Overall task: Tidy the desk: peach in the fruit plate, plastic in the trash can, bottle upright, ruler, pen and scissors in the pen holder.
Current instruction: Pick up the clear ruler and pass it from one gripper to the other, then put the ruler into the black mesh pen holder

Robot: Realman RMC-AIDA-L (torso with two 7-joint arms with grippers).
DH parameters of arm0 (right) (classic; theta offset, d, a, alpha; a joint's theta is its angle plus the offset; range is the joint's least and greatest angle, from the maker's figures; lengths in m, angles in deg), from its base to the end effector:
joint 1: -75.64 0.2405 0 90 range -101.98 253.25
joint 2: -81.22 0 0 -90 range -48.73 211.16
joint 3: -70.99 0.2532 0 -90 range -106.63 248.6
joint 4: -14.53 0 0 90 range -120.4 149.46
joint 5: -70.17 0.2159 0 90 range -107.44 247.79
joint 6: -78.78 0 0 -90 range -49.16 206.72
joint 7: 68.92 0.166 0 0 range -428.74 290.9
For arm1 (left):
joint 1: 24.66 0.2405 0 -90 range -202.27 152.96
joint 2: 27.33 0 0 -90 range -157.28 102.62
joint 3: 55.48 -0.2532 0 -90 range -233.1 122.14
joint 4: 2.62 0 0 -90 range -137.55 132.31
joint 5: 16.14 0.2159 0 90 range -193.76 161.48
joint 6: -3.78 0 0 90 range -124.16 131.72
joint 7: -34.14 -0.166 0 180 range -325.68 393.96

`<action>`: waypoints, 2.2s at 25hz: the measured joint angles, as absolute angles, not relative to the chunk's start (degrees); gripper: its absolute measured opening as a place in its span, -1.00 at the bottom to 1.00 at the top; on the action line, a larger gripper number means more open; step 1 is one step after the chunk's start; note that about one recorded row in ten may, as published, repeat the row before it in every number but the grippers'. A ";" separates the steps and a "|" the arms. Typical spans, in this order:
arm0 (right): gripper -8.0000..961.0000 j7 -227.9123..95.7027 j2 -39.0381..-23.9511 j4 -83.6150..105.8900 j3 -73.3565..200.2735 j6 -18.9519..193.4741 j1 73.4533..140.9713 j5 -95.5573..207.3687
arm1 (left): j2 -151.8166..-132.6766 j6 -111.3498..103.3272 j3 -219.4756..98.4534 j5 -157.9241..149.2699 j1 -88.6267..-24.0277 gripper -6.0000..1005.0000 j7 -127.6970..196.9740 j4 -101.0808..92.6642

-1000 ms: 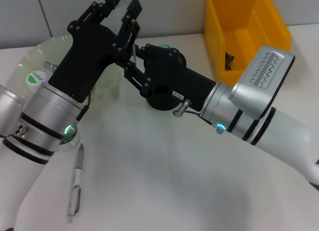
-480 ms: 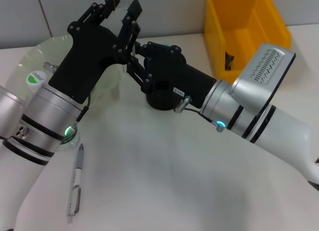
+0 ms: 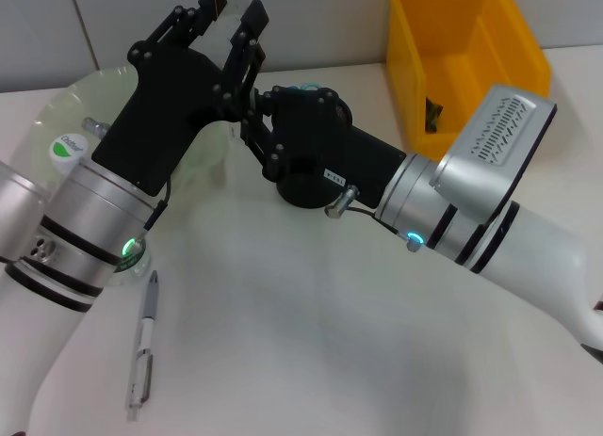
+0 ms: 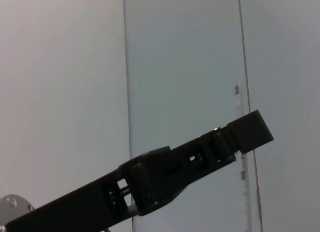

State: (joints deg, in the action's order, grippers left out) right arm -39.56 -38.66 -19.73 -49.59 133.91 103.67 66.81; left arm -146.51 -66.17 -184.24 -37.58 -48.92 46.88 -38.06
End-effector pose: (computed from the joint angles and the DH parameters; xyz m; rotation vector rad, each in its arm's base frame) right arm 0.1502 0.3556 -0.1082 -2.2605 0.3204 1.0865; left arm -0.1511 0.3437 -0.0626 -1.9033 -0.2239 -1.2849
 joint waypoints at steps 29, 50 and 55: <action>-0.80 -41.06 -38.66 -19.96 -49.60 133.97 103.51 68.07 | -146.51 -66.25 -185.03 -38.11 -48.93 0.02 46.89 -37.95; -0.97 -41.15 -38.66 -19.74 -50.29 134.95 103.73 69.35 | -146.51 -66.25 -185.02 -38.18 -48.92 0.05 46.97 -37.81; -0.97 -41.16 -38.66 -19.67 -50.31 135.03 103.76 69.38 | -146.51 -66.45 -185.02 -38.16 -48.84 0.05 47.61 -37.67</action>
